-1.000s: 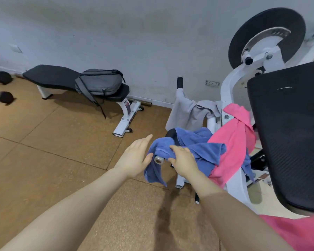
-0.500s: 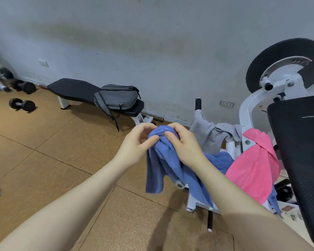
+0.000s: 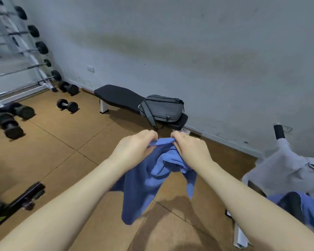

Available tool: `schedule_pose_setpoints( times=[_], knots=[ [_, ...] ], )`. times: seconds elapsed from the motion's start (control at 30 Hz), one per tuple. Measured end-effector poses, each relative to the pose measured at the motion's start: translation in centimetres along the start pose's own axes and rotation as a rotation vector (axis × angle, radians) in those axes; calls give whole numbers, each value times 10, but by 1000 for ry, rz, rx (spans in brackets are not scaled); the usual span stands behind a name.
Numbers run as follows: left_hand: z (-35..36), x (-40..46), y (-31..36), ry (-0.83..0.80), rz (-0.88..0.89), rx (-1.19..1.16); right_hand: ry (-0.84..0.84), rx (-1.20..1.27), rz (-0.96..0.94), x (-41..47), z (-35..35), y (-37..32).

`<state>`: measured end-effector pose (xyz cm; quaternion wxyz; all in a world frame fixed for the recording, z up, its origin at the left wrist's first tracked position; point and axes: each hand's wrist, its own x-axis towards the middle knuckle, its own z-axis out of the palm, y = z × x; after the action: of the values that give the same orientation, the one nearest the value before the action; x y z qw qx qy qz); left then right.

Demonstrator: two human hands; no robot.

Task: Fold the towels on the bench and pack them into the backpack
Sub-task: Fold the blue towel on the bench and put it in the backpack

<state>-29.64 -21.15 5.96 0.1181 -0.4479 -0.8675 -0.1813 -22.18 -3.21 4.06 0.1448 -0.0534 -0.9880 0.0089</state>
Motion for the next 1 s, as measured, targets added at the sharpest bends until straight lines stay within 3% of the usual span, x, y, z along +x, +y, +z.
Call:
schedule_pose_setpoints(
  times=[0.07,0.17,0.3,0.43,0.57,0.8,0.9,1.0],
  knots=[
    [-1,-3,-41,90,162,211,-65,-230,-103,34,16,-28],
    [-1,7,-89,172,222,228,-77,-206,-17,86,35,-68],
    [-5,37,-143,27,-161,-195,-46,419,101,144,58,-96],
    [7,77,-209,-85,-341,-584,-119,656,-34,201,87,-102],
    [26,123,-277,-166,-517,-922,-153,956,85,290,122,-99],
    [55,207,-414,-215,-727,-841,-487,1440,329,460,160,-91],
    [78,242,-465,-268,-776,-791,-489,1425,334,526,179,-86],
    [98,285,-508,-139,-874,-658,-442,1433,344,582,200,-86]
  ],
)
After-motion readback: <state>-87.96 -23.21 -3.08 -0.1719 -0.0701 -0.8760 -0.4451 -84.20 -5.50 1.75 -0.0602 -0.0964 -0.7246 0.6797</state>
